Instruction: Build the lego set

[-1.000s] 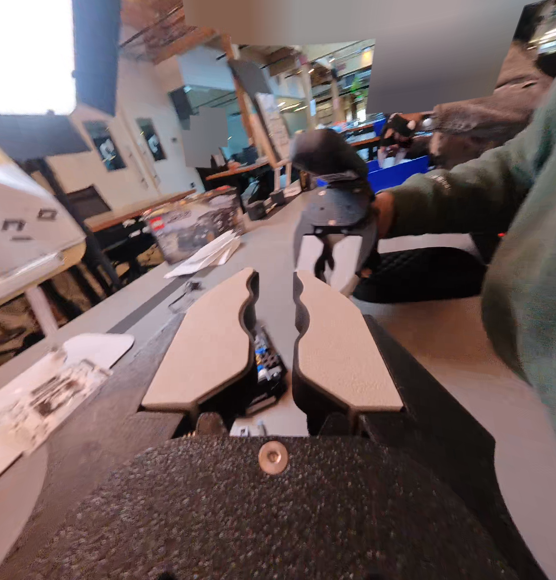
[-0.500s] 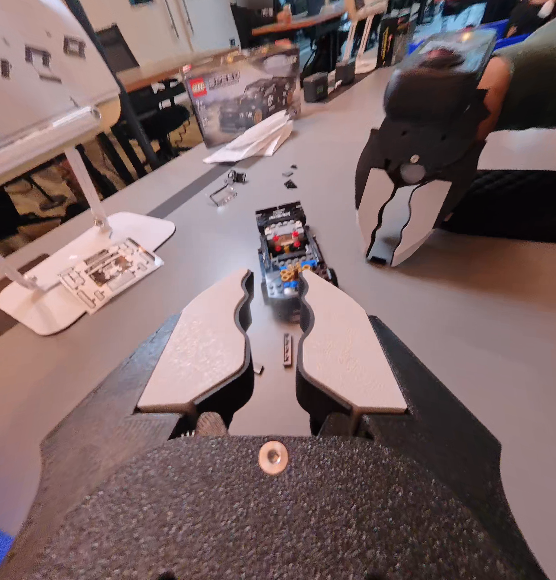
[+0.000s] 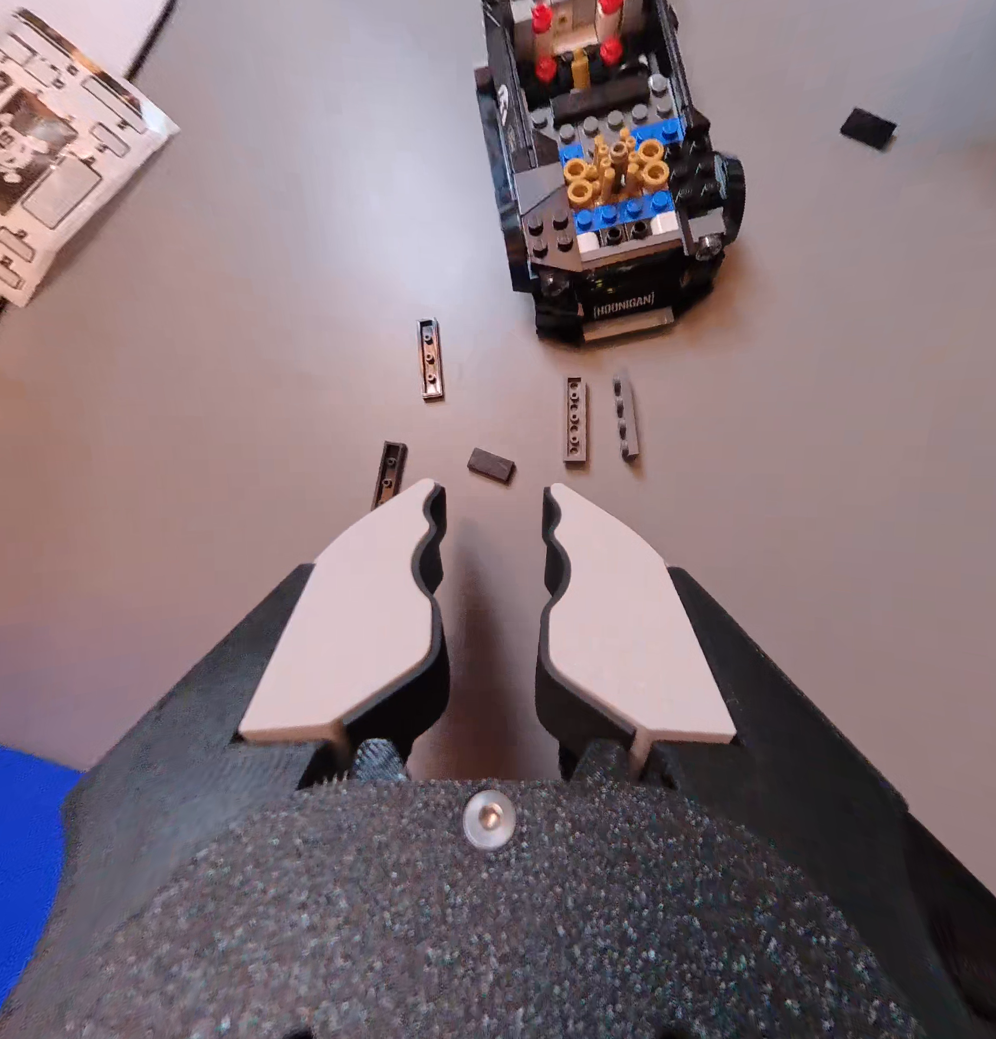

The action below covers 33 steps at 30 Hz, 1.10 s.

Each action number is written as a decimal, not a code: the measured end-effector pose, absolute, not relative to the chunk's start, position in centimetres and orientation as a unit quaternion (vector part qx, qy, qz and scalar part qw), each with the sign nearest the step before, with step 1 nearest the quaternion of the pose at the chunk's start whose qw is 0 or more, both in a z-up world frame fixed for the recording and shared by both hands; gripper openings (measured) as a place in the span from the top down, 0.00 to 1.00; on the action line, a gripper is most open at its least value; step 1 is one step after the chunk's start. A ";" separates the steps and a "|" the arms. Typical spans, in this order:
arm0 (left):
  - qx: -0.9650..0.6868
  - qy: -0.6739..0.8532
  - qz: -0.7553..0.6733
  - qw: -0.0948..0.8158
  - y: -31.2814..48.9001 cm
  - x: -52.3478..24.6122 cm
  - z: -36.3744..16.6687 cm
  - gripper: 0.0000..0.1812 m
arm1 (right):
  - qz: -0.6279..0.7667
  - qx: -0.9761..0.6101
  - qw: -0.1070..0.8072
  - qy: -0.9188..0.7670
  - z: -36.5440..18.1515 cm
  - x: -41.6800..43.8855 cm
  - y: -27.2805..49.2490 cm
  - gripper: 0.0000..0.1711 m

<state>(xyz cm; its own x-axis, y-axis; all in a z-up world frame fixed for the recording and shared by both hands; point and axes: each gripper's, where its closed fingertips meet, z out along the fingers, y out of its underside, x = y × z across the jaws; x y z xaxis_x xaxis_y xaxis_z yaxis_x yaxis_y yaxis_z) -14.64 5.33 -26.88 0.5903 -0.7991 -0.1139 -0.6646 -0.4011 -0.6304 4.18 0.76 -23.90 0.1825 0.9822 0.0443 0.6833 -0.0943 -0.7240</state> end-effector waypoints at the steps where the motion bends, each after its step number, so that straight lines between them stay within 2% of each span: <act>1: -0.829 0.449 -0.103 0.318 5.5 -14.6 -27.0 0.82 | 0.244 -0.703 0.321 -0.586 -23.9 4.4 0.5 0.83; 11: -0.834 0.472 -0.145 0.247 5.9 -13.7 -28.3 0.87 | 0.263 -0.712 0.333 -0.560 -23.9 6.3 -0.5 0.84; 13: -0.831 0.475 -0.156 0.246 5.7 -13.4 -28.3 0.90 | 0.265 -0.711 0.338 -0.556 -23.8 6.5 -0.3 0.84; 20: -0.822 0.491 -0.122 0.261 5.3 -13.6 -27.4 0.91 | 0.256 -0.722 0.368 -0.527 -23.4 7.1 1.0 0.84; 25: -0.771 0.521 -0.209 0.300 1.1 -7.1 -23.2 0.91 | 0.254 -0.737 0.390 -0.491 -23.0 8.4 1.9 0.85; 29: -0.769 0.533 -0.204 0.288 0.2 -1.3 -26.4 0.91 | 0.253 -0.743 0.396 -0.476 -22.9 8.5 2.4 0.85; 33: -0.778 0.527 -0.212 0.269 0.1 1.0 -28.1 0.90 | 0.233 -0.741 0.391 -0.494 -23.2 8.6 1.7 0.84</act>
<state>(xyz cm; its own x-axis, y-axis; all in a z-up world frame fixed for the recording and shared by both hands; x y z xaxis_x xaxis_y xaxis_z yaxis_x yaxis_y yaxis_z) 1.03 0.13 -28.06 0.3542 -0.9340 0.0465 -0.7062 -0.2997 -0.6415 8.57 1.66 -23.20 0.4026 0.9144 0.0414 0.5503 -0.2056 -0.8093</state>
